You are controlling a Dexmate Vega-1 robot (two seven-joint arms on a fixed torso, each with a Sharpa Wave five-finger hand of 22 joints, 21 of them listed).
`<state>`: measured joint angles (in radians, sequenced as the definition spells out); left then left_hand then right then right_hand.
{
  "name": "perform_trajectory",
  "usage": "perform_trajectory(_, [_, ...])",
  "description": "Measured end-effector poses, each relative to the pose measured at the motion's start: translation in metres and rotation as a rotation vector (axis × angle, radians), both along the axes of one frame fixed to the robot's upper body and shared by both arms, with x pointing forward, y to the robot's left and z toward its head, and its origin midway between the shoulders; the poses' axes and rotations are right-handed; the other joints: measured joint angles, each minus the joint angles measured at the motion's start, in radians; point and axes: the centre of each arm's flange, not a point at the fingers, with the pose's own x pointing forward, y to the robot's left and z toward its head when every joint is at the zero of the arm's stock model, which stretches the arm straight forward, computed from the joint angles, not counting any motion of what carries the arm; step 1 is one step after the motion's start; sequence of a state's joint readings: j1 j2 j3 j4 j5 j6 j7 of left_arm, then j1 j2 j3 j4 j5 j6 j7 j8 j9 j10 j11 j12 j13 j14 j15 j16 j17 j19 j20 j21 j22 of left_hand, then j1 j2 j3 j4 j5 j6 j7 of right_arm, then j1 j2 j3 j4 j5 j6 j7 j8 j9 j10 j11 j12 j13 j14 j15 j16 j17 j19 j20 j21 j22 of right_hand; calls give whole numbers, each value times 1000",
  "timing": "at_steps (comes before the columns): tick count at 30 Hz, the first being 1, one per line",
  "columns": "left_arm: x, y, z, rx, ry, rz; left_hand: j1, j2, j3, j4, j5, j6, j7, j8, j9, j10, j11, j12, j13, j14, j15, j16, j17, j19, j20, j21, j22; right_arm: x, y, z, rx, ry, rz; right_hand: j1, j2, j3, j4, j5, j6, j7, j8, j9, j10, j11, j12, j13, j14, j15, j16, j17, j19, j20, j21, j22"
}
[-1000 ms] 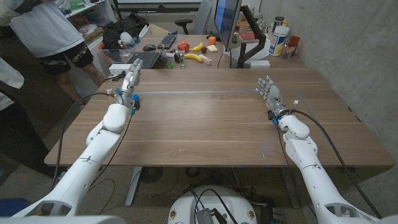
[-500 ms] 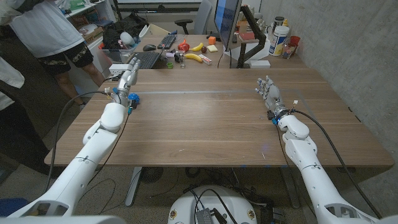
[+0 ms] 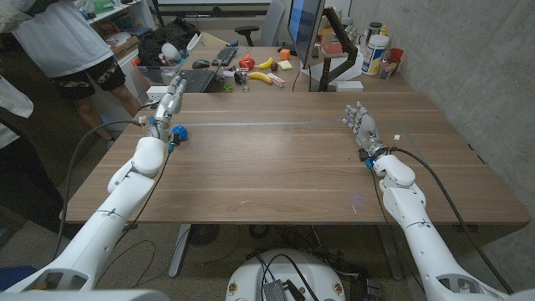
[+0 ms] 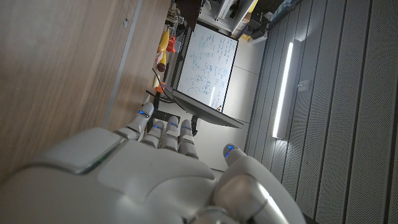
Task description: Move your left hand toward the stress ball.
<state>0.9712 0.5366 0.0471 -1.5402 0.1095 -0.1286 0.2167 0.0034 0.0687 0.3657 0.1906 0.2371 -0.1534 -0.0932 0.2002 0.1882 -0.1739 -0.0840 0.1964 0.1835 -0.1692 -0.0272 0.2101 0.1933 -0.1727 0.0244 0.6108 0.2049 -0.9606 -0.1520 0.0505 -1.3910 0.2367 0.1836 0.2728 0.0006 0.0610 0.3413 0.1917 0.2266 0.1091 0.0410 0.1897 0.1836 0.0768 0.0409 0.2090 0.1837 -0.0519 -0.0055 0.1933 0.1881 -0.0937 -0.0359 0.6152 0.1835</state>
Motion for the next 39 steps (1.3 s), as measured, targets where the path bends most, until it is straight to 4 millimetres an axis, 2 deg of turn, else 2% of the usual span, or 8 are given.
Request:
perform_trajectory(2, [0,2,0,5,2,13,0,0,1,1,0,2,-2,0,0,3,-3,0,0,0,0,0,0,1,10,0,0,0,0,0,0,-1,0,0,0,0,0,0,0,0,0,0,0,0,0,0,0,0,0,0,0,0,-2,0])
perform_trajectory(6, [0,4,1,13,5,30,1,1,1,1,0,0,-11,0,0,3,-11,0,0,0,0,0,0,1,10,0,0,0,1,0,-1,-2,0,0,0,0,0,0,0,0,0,0,0,0,0,0,0,0,0,0,0,0,-2,0])
perform_trajectory(14, [-1,9,4,34,7,65,6,2,5,-3,0,5,-16,0,0,3,-11,0,0,0,0,0,0,1,10,0,0,1,1,-2,0,1,-1,0,0,0,0,0,0,0,0,0,0,0,0,0,0,0,0,0,3,3,-2,0])
perform_trajectory(18, [-2,11,5,44,8,82,11,5,11,-3,0,7,-29,0,0,3,-11,0,0,0,0,0,0,1,10,0,0,1,1,-2,1,1,-1,0,0,0,0,0,0,0,0,0,0,0,0,0,0,0,0,0,4,4,-2,0])
perform_trajectory(22, [-2,12,7,49,6,85,15,4,15,-7,0,12,-34,0,0,3,-11,0,0,0,0,0,-2,-1,19,0,0,1,1,-2,2,0,-3,0,0,0,0,0,0,0,0,0,0,0,0,0,0,0,0,0,4,4,-2,0])
perform_trajectory(33, [-2,19,7,95,23,169,34,15,40,-15,0,18,-50,0,0,0,-15,0,0,0,0,0,-3,1,21,-4,-5,1,1,-4,3,2,-4,0,0,0,0,0,0,0,0,0,0,0,0,0,0,0,0,0,4,4,-2,0])
perform_trajectory(39, [-3,23,8,116,30,206,43,18,51,-18,0,14,-54,0,0,5,-20,0,0,0,0,-8,-3,2,30,-5,-5,1,2,-4,2,2,-3,0,0,0,0,0,0,0,0,0,0,0,0,0,0,0,0,0,4,4,-2,0])
